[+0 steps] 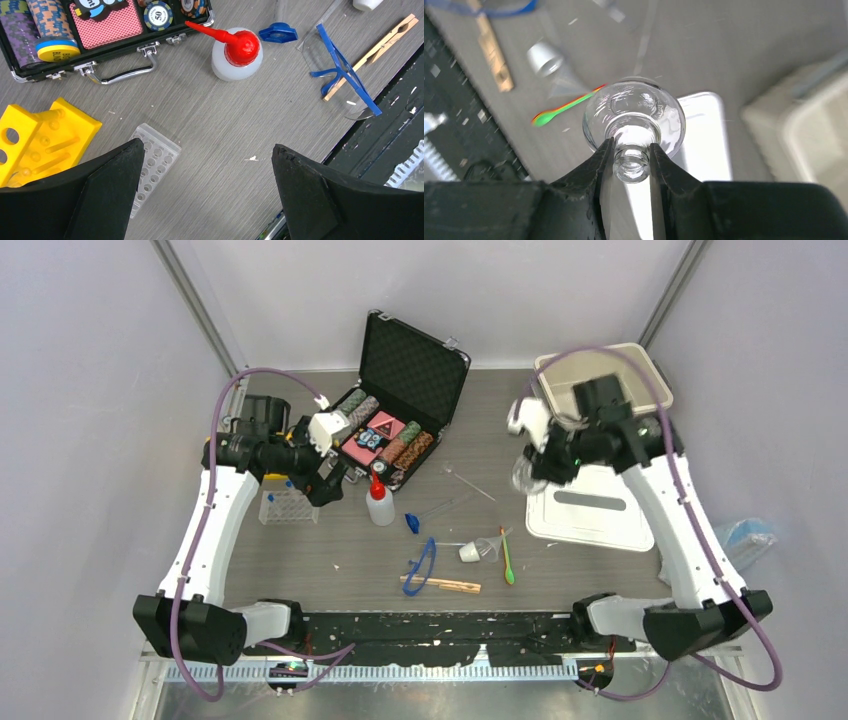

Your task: Organize the chemistry lab equipment

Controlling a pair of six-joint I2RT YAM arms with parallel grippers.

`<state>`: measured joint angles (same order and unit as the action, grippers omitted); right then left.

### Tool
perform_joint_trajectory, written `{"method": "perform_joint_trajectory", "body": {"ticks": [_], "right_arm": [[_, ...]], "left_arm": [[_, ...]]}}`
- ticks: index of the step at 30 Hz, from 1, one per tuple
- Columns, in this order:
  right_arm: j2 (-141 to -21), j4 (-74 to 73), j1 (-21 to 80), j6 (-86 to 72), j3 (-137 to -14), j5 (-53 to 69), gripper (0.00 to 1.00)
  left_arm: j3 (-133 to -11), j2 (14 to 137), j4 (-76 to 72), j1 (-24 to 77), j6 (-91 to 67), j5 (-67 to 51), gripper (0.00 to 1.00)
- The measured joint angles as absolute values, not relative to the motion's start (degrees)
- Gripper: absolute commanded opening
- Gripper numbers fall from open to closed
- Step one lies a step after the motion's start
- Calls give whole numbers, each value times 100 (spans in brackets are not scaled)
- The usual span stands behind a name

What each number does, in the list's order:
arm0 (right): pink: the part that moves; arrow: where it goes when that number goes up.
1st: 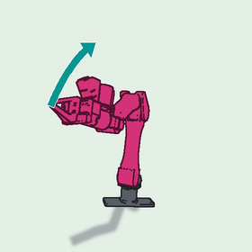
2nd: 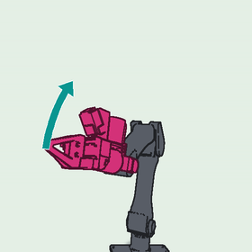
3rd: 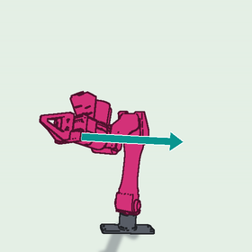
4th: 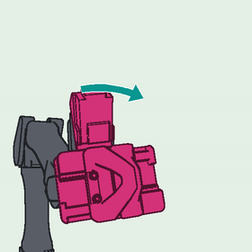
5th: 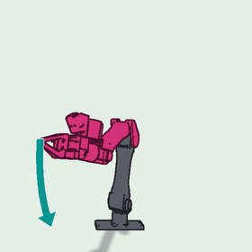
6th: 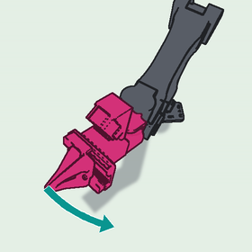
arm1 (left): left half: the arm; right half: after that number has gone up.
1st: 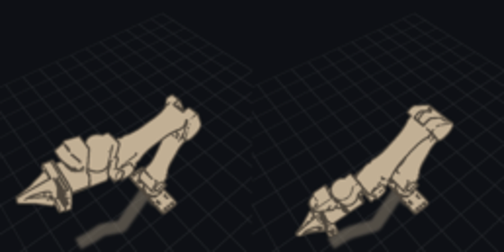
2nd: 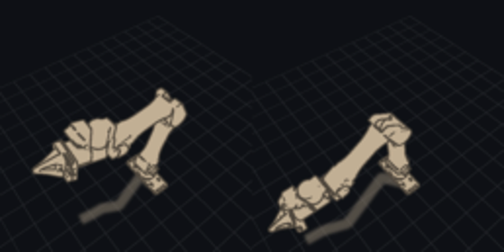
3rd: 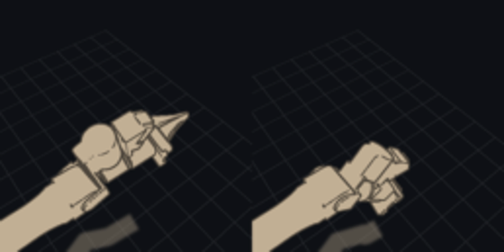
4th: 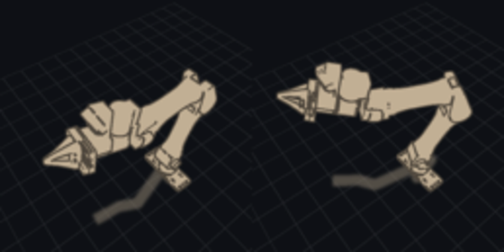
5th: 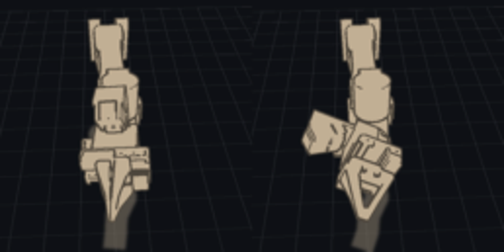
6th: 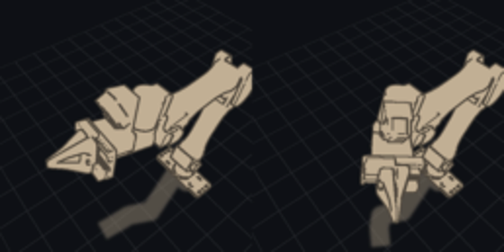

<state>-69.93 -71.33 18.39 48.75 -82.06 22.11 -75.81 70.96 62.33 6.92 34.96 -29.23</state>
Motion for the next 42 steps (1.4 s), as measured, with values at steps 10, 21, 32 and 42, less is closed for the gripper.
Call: {"method": "perform_joint_trajectory", "body": {"ticks": [10,21,32,42], "right_arm": [[-9732,-6775,-126,4088,-12199,2018,5],[-11769,-5450,-552,3802,-12534,814,5],[-12586,-5448,-486,4200,-12623,906,5],[-11828,-5572,32,3977,-10704,1050,5]], "left_arm": [[-7581,7113,6145,701,3310,-2991,100],[-7581,7264,6104,701,3186,-2947,100],[-7581,7478,6073,701,3142,-2895,100],[-7581,7478,5981,701,3063,-2853,100]]}}
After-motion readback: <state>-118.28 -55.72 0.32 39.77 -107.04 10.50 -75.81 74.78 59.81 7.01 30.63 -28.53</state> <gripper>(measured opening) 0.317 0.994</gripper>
